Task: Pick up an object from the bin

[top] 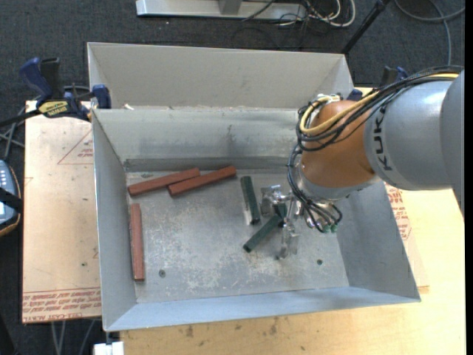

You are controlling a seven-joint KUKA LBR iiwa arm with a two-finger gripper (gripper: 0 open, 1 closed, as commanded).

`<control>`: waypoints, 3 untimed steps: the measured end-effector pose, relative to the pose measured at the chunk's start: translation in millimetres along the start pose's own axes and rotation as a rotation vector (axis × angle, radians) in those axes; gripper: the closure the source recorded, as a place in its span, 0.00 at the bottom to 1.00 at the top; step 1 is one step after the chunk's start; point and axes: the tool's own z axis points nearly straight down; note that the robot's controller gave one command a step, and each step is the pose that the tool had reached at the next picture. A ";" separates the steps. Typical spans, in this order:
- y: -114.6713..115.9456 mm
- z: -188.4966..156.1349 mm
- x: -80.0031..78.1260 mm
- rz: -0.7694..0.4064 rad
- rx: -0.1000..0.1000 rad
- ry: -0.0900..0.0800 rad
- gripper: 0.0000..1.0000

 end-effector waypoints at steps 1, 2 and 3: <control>-3.5 -0.9 8.0 -0.253 0.001 -0.002 1.00; -3.5 -0.9 8.0 -0.253 0.001 -0.002 1.00; -31.6 -197.2 -33.3 -0.219 0.004 -0.006 1.00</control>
Offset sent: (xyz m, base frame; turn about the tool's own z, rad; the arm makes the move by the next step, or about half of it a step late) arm 0.0000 0.0000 0.0000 0.0000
